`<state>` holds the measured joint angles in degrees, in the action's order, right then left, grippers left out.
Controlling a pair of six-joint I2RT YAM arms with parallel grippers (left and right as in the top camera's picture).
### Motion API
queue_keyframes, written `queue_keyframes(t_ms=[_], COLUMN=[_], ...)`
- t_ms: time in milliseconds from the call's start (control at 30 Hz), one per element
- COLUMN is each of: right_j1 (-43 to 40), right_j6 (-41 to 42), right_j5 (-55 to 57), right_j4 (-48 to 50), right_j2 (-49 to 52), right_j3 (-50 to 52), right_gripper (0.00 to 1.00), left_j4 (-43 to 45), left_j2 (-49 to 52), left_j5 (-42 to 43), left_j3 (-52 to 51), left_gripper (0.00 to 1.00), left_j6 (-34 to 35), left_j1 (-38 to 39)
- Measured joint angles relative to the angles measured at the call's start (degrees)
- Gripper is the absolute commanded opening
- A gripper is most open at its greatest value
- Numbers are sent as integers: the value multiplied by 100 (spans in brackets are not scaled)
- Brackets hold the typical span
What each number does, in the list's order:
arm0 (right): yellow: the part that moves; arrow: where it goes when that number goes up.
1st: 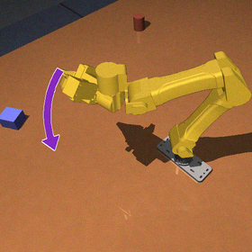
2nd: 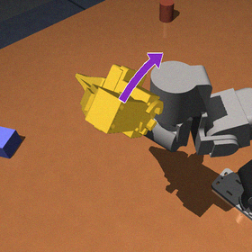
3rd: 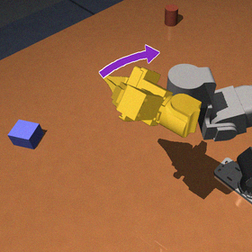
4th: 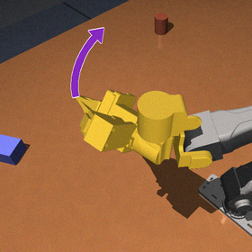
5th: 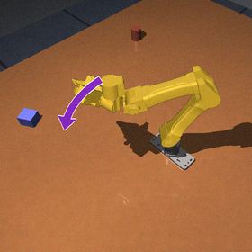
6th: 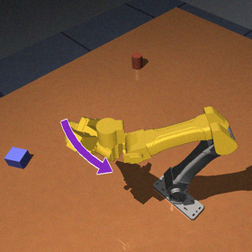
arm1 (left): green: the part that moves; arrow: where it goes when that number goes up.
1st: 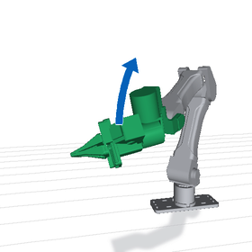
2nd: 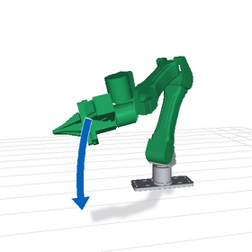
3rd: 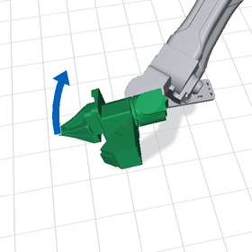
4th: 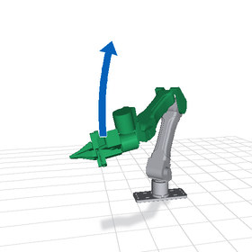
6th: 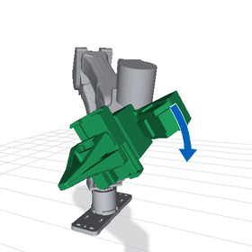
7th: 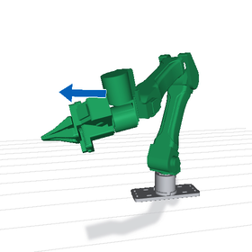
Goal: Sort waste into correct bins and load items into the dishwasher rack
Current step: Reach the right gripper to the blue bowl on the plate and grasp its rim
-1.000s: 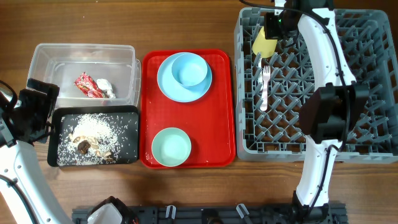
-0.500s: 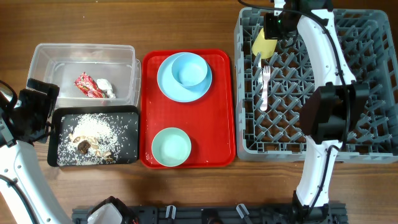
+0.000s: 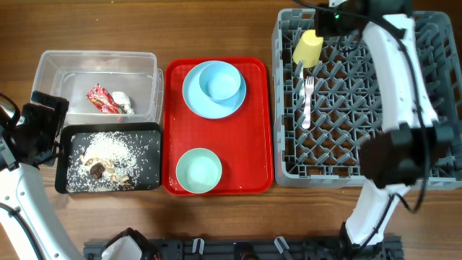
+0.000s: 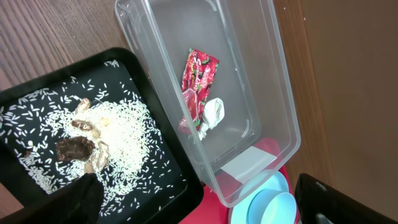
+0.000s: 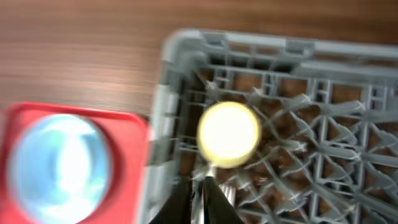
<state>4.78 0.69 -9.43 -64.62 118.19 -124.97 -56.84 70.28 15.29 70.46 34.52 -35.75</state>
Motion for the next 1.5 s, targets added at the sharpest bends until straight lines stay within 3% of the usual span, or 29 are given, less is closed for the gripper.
queue_keyframes(t_ms=[100, 233, 433, 600, 933, 1167, 1333, 1500], right_j1=[190, 1058, 2704, 3528, 3659, 3659, 3659, 3659], right_j6=[15, 11, -9, -46, -55, -90, -133, -140], right_j5=[-586, -855, -424, 232, 627, 708, 721, 592], right_j4=[-133, -203, -199, -39, 564, 1351, 1414, 1311], right_j2=[-341, -363, -275, 111, 1016, 1576, 1703, 1700], right_j3=[-11, 35, 192, 520, 1126, 1128, 1128, 1128], right_gripper=[14, 15, 18, 25, 37, 38, 32, 33], left_j4=[2, 0, 0, 0, 0, 0, 0, 0], left_j2=[0, 0, 0, 0, 0, 0, 0, 0], left_j5=[0, 2, 0, 0, 0, 0, 0, 0], left_j3=[0, 0, 0, 0, 0, 0, 0, 0], left_gripper=[100, 100, 100, 100, 100, 100, 100, 100], left_j6=[0, 0, 0, 0, 0, 0, 0, 0], left_j1=[0, 0, 0, 0, 0, 0, 0, 0])
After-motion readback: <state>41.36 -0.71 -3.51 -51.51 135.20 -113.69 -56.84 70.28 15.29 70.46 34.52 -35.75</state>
